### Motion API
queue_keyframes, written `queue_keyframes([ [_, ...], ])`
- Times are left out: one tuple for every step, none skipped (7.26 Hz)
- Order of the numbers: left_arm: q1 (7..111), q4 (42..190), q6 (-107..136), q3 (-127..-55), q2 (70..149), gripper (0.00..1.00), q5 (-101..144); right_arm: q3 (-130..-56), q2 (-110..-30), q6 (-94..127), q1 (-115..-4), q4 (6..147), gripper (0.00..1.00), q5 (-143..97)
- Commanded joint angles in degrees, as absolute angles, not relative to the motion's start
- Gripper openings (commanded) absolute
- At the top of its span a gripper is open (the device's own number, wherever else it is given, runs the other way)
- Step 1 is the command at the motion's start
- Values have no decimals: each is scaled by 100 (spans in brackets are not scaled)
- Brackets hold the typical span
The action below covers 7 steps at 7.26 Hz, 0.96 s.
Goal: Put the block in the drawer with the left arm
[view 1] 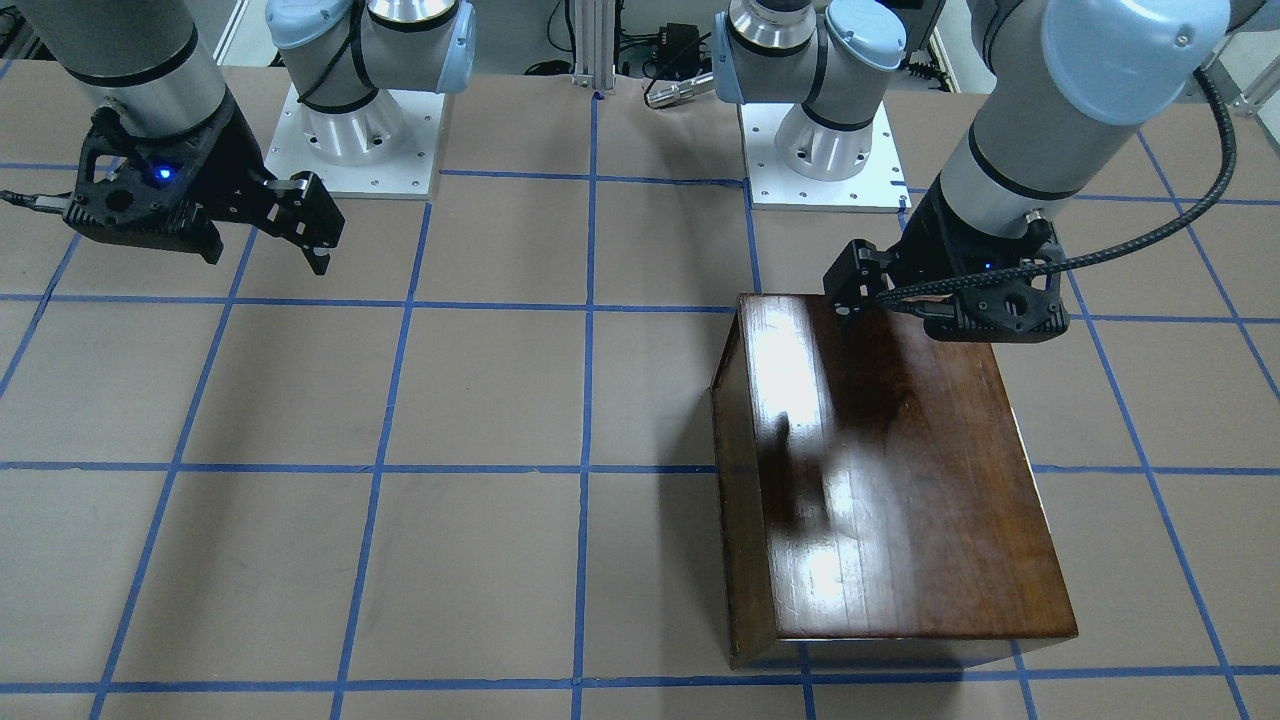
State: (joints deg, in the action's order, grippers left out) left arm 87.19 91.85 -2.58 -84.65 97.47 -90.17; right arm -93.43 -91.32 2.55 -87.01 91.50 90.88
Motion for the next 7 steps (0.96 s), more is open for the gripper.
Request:
queue_keyframes([
  [8719, 9176, -255, -8464, 9747, 100, -9018, -9343, -9132, 255, -8701, 9149, 100, 9088],
  [8710, 9124, -264, -8464, 9747, 100, -9018, -9343, -9132, 255, -8692, 9149, 100, 9088],
  [8710, 9080, -255, -8481, 9747, 100, -9018, -9343, -9132, 255, -8701, 9149, 100, 9088],
  [8597, 9088, -255, -8490, 9747, 100, -8974, -9343, -9132, 255, -8701, 9149, 100, 9088],
  [8456, 9088, -281, -8455, 9747, 100, -8939, -9343, -9132, 255, -8701, 9149, 100, 9088],
  [8325, 9079, -473, -8429, 9747, 100, -8947, -9343, -9132, 255, -8692, 9149, 100, 9088],
  [8141, 9079, -614, -8394, 9747, 100, -8947, -9343, -9132, 255, -8701, 9149, 100, 9088],
])
